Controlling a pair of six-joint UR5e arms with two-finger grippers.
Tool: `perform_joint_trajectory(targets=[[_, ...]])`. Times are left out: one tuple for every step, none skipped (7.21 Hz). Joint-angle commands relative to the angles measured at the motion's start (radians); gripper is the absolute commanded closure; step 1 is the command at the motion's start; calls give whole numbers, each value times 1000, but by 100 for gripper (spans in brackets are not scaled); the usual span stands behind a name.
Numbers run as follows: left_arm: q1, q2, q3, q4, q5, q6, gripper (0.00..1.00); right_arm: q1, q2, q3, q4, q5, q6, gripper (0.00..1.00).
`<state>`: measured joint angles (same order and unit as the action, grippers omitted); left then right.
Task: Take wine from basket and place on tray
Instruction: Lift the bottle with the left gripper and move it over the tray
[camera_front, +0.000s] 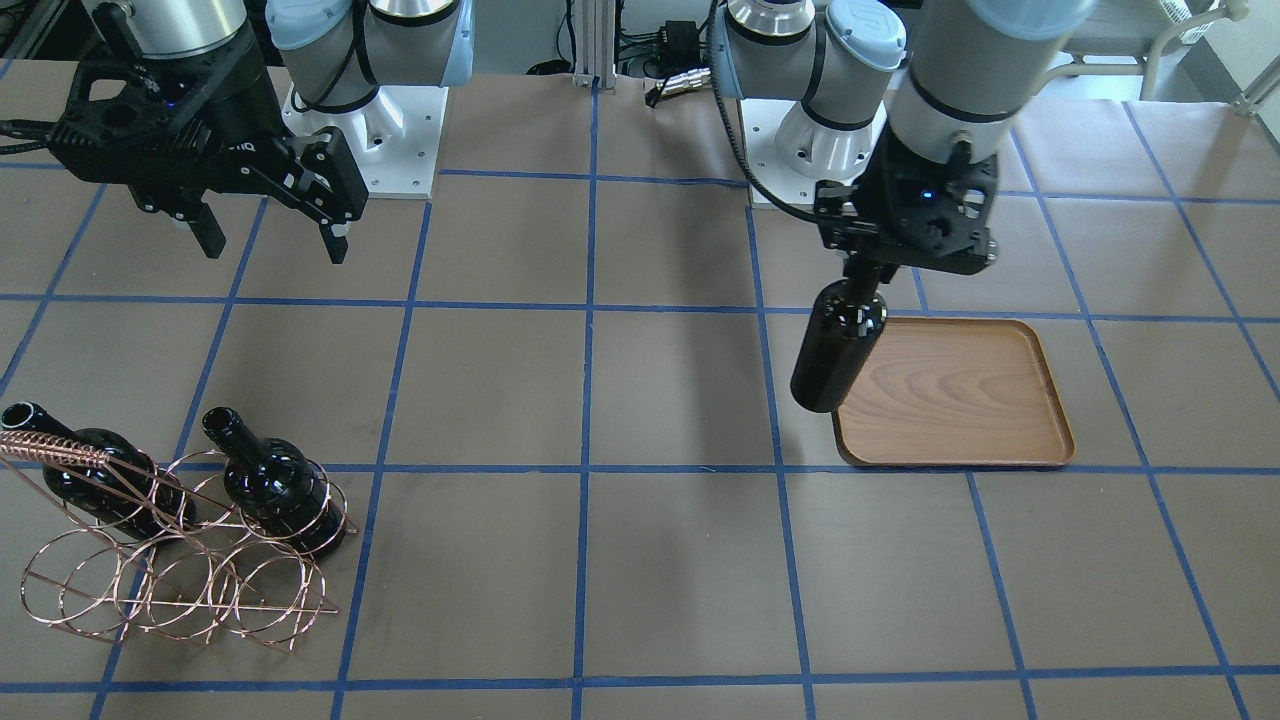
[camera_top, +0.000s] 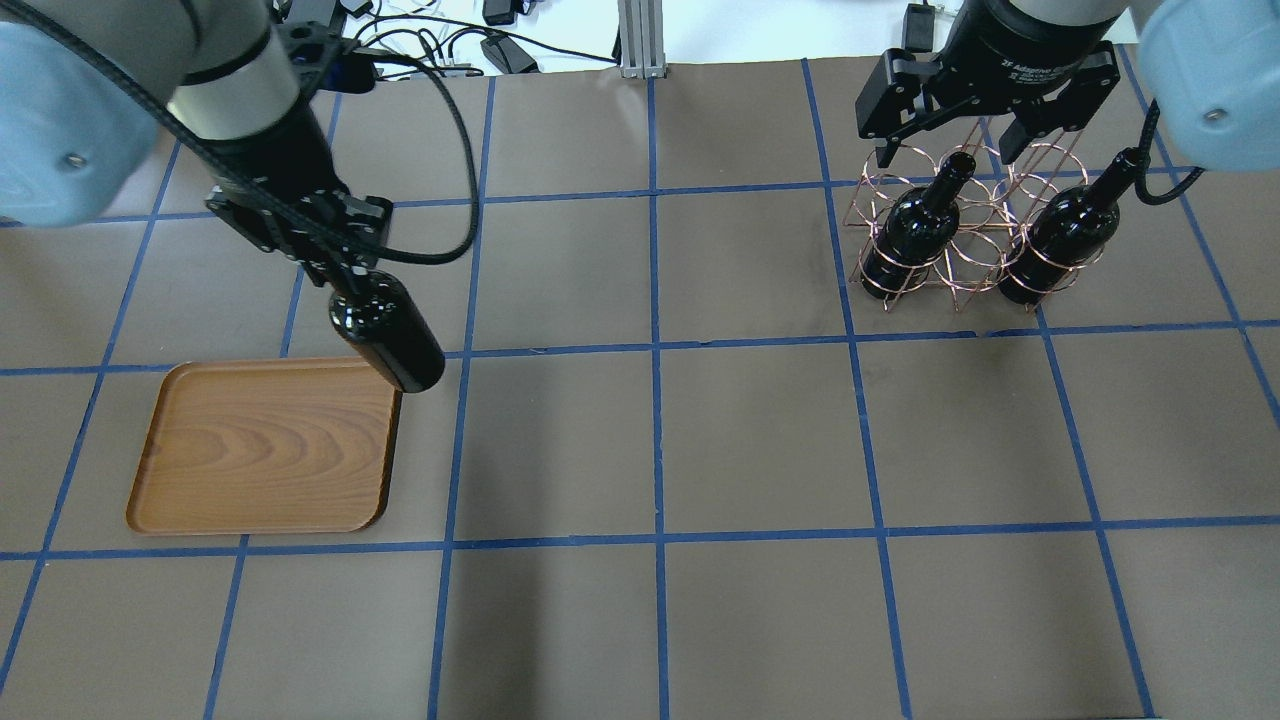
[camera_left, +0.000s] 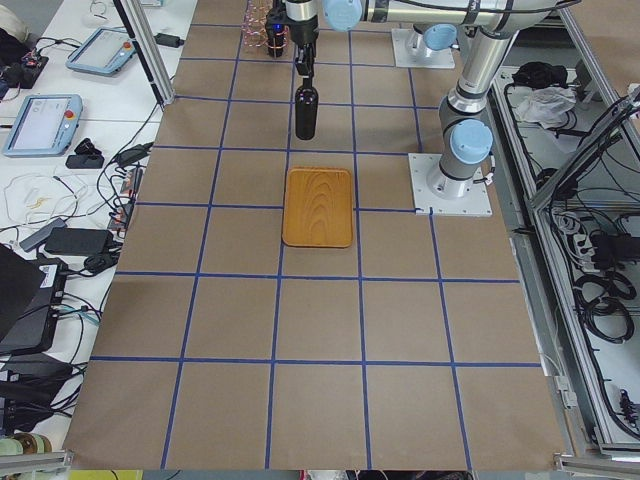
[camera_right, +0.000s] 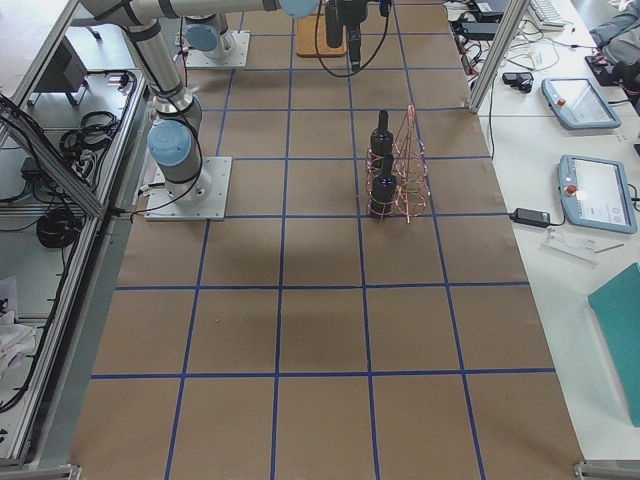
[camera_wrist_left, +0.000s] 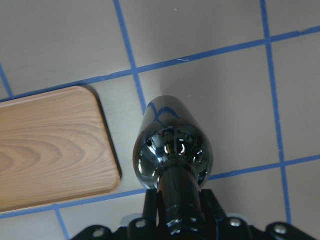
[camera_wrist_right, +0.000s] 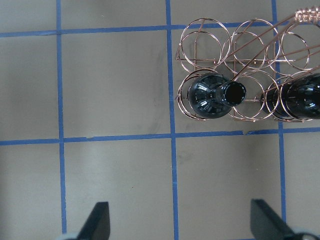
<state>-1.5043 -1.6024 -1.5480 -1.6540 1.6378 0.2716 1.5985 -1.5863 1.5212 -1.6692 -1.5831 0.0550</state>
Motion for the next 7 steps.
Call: perform_joint_trajectory(targets=[[230, -5, -6, 2, 5, 228, 100, 0, 0, 1, 2, 2, 2, 0], [296, -22, -17, 2, 2, 309, 100, 0, 0, 1, 2, 2, 2, 0], [349, -22, -53, 8, -1, 375, 100, 0, 0, 1, 2, 2, 2, 0], [380, -27, -91, 20, -3, 374, 100, 0, 0, 1, 0, -1, 0, 0], [383, -28, -130, 66, 2, 377, 100, 0, 0, 1, 0, -1, 2, 0], [384, -40, -153, 104, 5, 377, 100, 0, -1, 1, 0, -1, 2, 0], [386, -56, -155, 106, 4, 374, 100, 0, -1, 1, -1, -1, 2, 0]])
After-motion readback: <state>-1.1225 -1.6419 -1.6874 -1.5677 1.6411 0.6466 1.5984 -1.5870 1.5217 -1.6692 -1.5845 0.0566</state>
